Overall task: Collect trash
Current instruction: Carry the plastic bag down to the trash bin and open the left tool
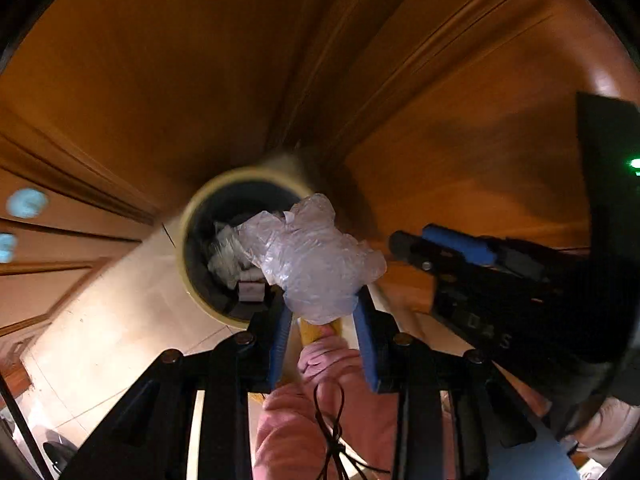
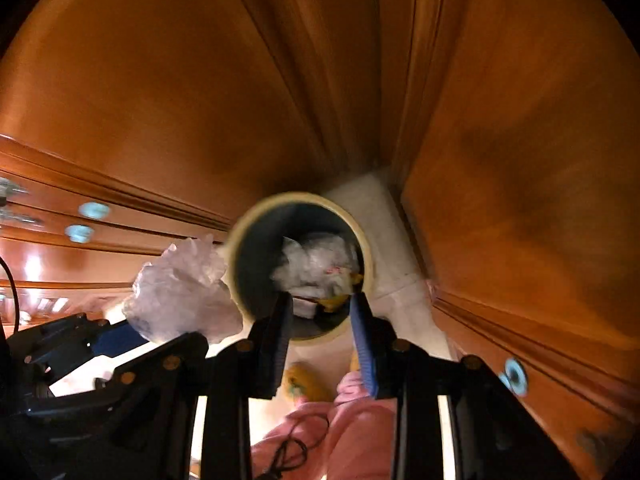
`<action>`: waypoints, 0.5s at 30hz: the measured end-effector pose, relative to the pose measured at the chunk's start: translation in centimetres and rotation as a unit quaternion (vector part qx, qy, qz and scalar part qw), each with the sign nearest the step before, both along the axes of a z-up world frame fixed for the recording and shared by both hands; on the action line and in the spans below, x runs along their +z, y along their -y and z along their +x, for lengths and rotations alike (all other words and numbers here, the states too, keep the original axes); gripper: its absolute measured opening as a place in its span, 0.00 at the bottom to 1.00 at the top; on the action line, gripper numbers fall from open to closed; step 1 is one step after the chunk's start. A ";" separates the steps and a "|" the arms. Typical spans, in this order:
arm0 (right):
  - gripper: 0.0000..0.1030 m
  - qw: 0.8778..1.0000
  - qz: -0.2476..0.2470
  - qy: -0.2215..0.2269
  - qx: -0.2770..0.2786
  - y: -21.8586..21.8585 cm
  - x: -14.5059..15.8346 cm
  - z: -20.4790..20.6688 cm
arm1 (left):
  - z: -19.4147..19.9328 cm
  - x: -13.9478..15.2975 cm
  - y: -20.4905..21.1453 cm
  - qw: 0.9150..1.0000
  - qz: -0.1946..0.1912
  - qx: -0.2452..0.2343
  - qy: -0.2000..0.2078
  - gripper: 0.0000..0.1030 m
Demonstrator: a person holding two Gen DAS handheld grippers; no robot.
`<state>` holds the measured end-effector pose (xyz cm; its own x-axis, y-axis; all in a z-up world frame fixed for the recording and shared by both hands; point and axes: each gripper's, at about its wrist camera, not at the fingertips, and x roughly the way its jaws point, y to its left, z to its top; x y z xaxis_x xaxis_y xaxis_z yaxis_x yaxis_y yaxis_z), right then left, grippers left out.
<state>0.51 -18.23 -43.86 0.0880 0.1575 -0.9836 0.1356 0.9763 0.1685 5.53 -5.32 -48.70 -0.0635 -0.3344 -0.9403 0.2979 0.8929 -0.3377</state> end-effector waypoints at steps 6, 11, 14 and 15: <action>0.29 0.999 -0.008 -0.038 -0.021 0.9 -8.1 -0.1 | 0.6 -7.8 0.7 0.999 0.031 -0.009 -0.023 0.44; 0.29 0.998 0.003 -0.053 -0.046 1.4 -10.5 -0.4 | 1.4 -10.4 -1.1 0.997 0.051 0.033 -0.046 0.90; 0.29 0.997 0.011 -0.057 -0.047 1.3 -10.3 -0.5 | 1.7 -10.6 -2.3 0.996 0.040 0.055 -0.058 0.99; 0.29 0.997 0.011 -0.055 -0.044 1.1 -10.2 -0.5 | 1.7 -10.3 -2.4 0.996 0.038 0.059 -0.057 0.99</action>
<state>-0.03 -19.32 -54.06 -0.0065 0.1753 -0.9845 0.2387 0.9563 0.1687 7.24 -2.90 -59.03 -0.1355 -0.2733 -0.9523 0.1538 0.9438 -0.2927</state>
